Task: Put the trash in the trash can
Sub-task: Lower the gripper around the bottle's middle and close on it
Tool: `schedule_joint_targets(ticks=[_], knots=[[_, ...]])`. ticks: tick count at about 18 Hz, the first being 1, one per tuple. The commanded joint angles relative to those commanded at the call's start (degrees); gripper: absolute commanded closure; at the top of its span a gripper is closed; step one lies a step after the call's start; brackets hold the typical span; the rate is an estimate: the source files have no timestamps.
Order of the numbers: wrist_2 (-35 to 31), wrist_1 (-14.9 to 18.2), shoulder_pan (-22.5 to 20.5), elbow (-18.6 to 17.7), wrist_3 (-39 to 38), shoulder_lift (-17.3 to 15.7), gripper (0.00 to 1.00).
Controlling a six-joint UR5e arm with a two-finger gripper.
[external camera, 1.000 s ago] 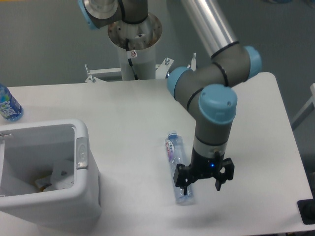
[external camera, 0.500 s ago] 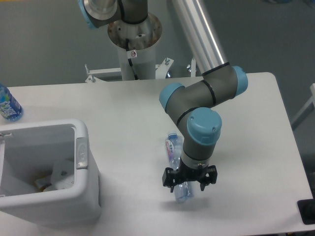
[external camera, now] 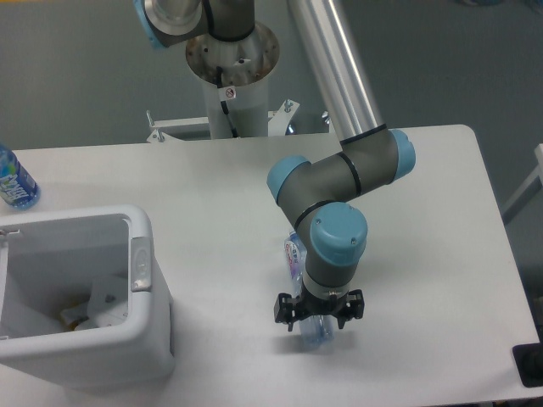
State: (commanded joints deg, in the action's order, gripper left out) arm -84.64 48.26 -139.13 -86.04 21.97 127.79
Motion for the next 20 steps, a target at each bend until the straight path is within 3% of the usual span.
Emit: schedule_joint_targets(ticks=[8, 12, 20], knots=[[-1.8, -0.1, 0.5, -0.1, 0.0, 0.7, 0.00], [-1.8, -0.2, 0.6, 0.0, 0.1, 0.6, 0.17], [-1.8, 0.0, 0.6, -0.1, 0.2, 0.2, 0.29]])
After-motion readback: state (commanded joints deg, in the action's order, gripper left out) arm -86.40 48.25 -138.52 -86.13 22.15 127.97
